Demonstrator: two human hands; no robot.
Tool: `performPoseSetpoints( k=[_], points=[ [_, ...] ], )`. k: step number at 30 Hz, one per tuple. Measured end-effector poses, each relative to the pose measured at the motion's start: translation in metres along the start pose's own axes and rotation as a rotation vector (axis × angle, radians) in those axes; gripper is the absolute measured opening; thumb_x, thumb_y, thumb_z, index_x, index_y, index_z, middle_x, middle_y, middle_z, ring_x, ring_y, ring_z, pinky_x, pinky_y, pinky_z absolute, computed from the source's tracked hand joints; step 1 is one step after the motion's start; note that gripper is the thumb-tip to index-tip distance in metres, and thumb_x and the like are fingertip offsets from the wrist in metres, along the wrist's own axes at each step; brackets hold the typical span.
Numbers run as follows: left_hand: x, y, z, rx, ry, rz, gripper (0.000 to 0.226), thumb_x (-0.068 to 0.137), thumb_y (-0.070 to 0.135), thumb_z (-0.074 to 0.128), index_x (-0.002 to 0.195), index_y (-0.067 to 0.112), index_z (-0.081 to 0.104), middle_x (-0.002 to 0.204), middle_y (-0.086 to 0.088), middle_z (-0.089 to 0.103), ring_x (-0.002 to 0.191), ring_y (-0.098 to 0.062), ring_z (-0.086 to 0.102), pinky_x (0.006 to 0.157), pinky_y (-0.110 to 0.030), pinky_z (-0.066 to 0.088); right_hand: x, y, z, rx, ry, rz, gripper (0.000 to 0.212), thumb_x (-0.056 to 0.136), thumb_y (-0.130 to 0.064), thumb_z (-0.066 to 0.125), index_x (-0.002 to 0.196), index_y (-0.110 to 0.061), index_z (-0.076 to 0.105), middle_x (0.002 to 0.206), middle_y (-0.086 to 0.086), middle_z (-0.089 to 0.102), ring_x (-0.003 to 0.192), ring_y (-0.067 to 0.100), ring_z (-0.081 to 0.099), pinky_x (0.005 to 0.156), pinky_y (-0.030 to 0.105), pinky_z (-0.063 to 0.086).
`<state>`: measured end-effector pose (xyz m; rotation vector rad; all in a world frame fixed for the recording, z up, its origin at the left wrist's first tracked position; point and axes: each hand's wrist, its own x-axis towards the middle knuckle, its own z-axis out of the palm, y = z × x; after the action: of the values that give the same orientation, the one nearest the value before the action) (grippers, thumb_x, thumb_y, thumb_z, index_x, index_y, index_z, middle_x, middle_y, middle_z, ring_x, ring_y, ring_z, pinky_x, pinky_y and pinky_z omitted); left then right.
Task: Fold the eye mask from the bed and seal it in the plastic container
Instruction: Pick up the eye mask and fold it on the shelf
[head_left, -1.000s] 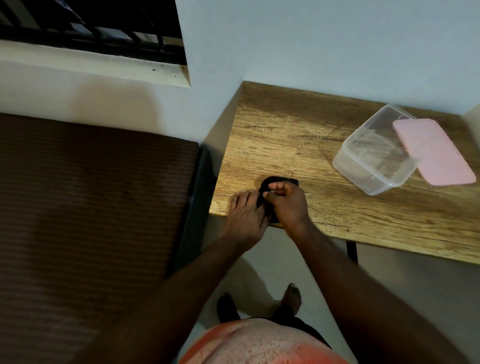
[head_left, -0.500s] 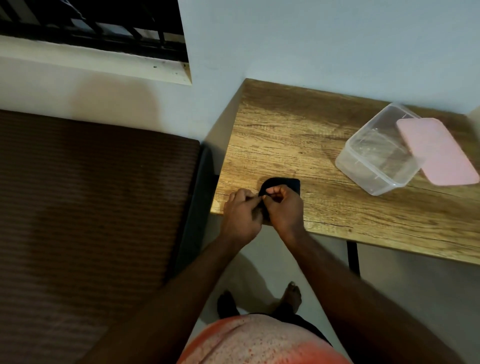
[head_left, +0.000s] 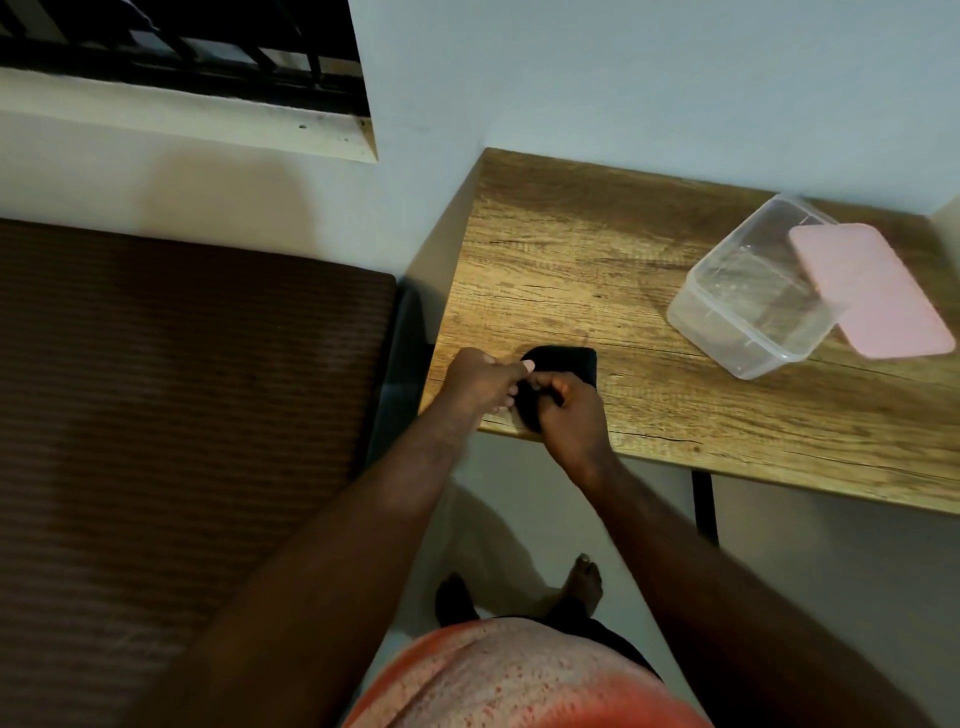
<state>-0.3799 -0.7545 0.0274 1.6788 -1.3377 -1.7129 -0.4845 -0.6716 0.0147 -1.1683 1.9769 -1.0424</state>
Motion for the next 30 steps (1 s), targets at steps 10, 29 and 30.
performPoseSetpoints(
  k=[10,29,30],
  points=[
    [-0.003,0.002,0.005,0.041,0.045,0.032,0.017,0.084,0.006,0.071,0.094,-0.002,0.061,0.081,-0.017,0.065,0.054,-0.017,0.06,0.035,-0.013,0.039,0.0,0.004,-0.008,0.18,-0.025,0.085,0.039,0.091,0.002,0.056,0.128,-0.013,0.053,0.104,0.003,0.066,0.097,0.013,0.063,0.078,0.02,0.05],
    [-0.009,-0.014,-0.007,0.045,-0.035,0.196,0.014,0.087,0.002,0.068,0.096,0.005,0.058,0.082,-0.009,0.066,0.059,-0.012,0.062,0.048,-0.017,0.048,0.014,0.008,-0.024,-0.542,-0.261,-0.171,0.059,0.092,-0.018,0.064,0.147,-0.019,0.043,0.13,0.012,0.046,0.11,0.03,0.055,0.087,0.032,0.046],
    [-0.009,-0.015,-0.005,0.048,-0.011,0.193,0.014,0.086,0.003,0.068,0.095,0.006,0.058,0.081,-0.007,0.065,0.059,-0.012,0.062,0.047,-0.016,0.048,0.014,0.008,-0.023,-0.56,-0.265,-0.187,0.059,0.093,-0.018,0.063,0.148,-0.018,0.042,0.129,0.012,0.046,0.108,0.03,0.055,0.086,0.032,0.046]
  ],
)
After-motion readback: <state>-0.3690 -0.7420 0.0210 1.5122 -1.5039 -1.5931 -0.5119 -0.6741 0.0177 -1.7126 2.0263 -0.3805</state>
